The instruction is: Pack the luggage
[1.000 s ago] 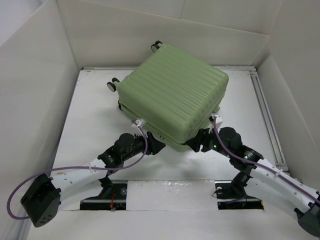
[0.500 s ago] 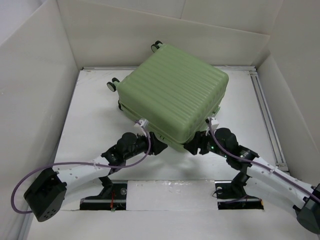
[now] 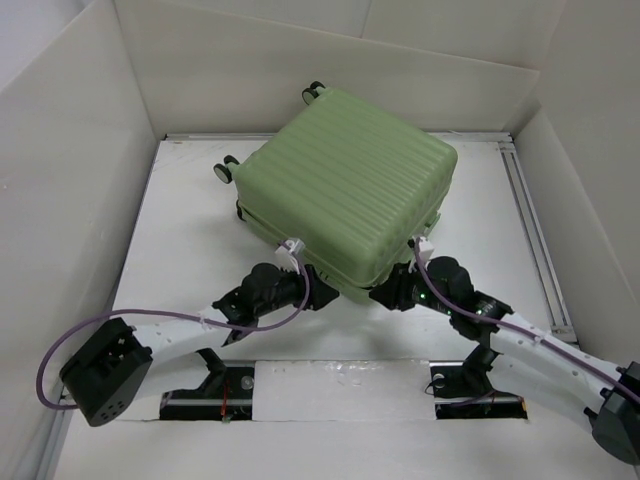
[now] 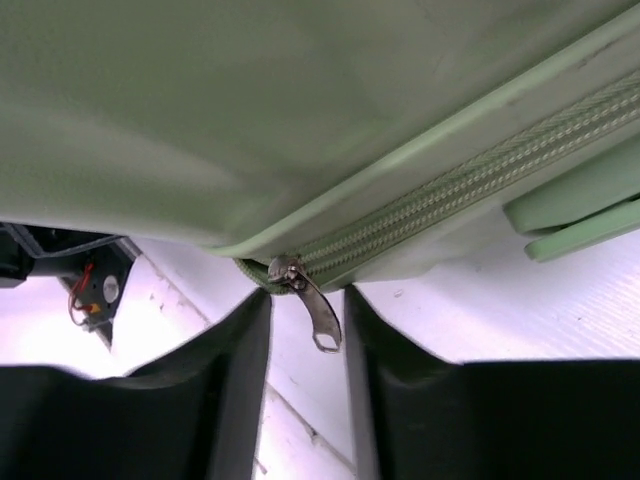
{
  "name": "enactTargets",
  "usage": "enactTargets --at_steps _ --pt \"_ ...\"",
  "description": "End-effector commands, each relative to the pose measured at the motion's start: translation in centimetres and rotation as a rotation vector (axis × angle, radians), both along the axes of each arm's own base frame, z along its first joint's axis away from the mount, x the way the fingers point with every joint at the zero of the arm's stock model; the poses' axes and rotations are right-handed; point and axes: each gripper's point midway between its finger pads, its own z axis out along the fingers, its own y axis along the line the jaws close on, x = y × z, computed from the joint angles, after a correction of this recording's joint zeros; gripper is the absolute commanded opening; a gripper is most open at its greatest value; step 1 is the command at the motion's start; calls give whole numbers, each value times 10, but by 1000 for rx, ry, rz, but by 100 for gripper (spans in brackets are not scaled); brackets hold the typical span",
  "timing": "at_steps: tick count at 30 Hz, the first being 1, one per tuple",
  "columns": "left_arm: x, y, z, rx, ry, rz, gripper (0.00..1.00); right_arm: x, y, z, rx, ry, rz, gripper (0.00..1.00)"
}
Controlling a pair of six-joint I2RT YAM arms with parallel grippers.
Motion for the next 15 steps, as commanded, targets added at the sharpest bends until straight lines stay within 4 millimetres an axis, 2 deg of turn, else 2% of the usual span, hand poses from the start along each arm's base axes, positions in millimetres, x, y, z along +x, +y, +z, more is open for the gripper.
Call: enactTargets --at_steps 1,2,4,5,10,12,13,14,15 --pt "8 -15 34 -80 -88 -30 47 6 6 9 44 -45 4 33" --pt "9 -16 36 -86 -94 -30 46 6 6 11 50 -52 4 24" --pt "10 -17 32 -80 -88 -30 46 6 4 10 49 -57 -5 13" --pt "9 -19 36 -96 -88 -36 46 6 4 14 58 -66 -5 2" --pt "15 -33 41 -125 -100 -53 42 0 0 24 63 -69 -1 0" --pt "16 -41 44 -134 -107 -66 40 7 -7 44 57 -120 -39 0" --pt "14 -52 45 -140 -113 -83 40 9 -11 51 40 -142 -51 0" --pt "16 -57 43 -130 -112 -72 39 10 -16 50 8 -133 -66 0" --pt "16 -63 45 -138 -117 -82 36 13 -16 70 17 -167 -71 0"
